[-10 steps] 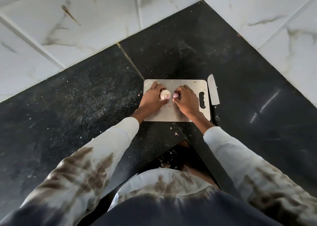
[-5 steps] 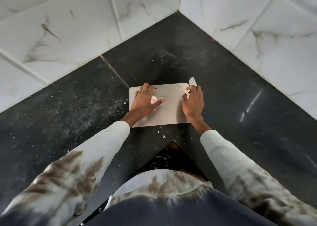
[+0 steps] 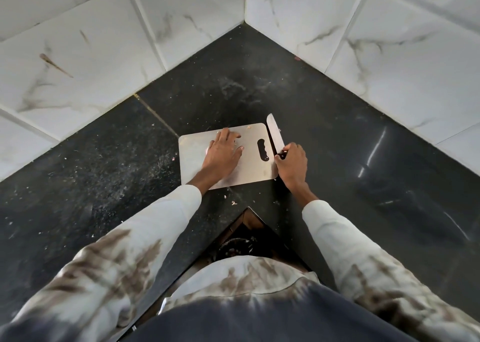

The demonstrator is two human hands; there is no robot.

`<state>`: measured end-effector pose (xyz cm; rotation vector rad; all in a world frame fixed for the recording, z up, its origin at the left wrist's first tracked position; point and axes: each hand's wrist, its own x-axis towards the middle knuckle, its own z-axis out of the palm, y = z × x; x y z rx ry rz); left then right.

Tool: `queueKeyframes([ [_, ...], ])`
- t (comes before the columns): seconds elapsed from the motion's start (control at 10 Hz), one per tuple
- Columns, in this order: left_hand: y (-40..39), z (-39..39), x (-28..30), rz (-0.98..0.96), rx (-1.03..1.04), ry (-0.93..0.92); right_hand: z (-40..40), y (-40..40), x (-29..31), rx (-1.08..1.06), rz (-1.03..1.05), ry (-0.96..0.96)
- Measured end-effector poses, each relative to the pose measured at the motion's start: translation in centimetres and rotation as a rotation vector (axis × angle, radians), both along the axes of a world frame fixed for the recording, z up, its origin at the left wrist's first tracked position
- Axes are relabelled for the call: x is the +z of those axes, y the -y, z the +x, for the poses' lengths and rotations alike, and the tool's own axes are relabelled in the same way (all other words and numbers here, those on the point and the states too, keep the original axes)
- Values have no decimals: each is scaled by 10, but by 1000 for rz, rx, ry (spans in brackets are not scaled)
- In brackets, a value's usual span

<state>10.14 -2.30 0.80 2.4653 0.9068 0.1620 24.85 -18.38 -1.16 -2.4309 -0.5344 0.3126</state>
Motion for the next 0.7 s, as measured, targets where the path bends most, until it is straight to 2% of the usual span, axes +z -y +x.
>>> queueKeyframes([
  [0.3, 1, -11, 1, 19, -6, -4, 1, 7, 6, -28, 108, -97],
  [0.7, 1, -4, 15, 50, -31, 10, 8, 15, 10, 75, -7, -48],
])
